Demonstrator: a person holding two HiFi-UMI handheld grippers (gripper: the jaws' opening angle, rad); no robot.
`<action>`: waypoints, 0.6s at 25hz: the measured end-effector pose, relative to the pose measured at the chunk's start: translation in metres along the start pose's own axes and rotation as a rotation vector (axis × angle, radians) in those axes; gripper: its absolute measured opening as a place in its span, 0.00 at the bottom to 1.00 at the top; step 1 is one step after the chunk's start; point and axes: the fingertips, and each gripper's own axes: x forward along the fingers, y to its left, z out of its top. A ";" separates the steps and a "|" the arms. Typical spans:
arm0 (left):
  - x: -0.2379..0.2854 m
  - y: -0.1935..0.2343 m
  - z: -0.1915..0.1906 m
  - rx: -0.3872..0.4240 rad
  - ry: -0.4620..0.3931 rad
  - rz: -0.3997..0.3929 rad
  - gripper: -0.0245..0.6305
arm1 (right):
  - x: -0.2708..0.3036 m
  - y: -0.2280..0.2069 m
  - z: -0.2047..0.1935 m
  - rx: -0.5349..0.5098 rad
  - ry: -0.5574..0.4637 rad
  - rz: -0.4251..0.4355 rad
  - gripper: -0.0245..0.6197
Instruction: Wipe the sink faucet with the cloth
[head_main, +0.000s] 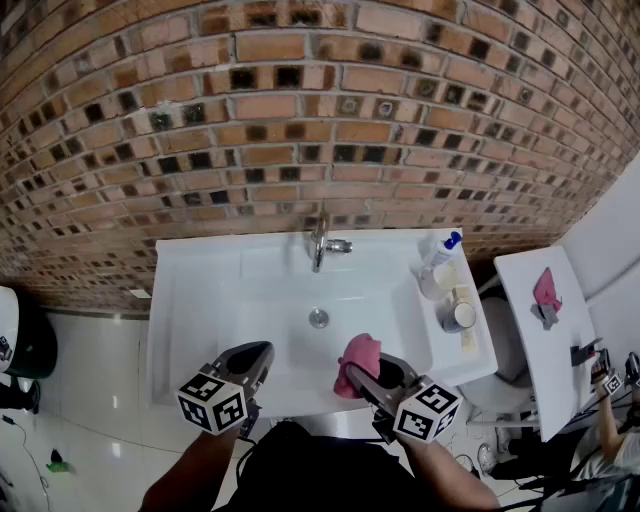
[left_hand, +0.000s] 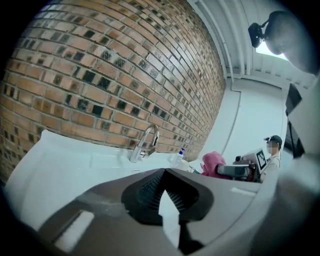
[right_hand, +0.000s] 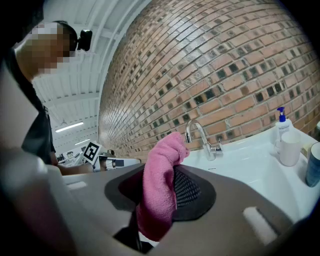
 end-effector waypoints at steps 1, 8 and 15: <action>0.002 0.005 0.003 0.003 0.003 -0.009 0.05 | 0.006 -0.001 0.001 0.002 -0.001 -0.006 0.26; 0.014 0.030 0.015 0.024 0.039 -0.082 0.05 | 0.050 -0.001 0.009 0.006 -0.004 -0.048 0.26; 0.018 0.052 0.013 0.021 0.076 -0.134 0.05 | 0.078 0.001 0.006 0.016 0.013 -0.090 0.26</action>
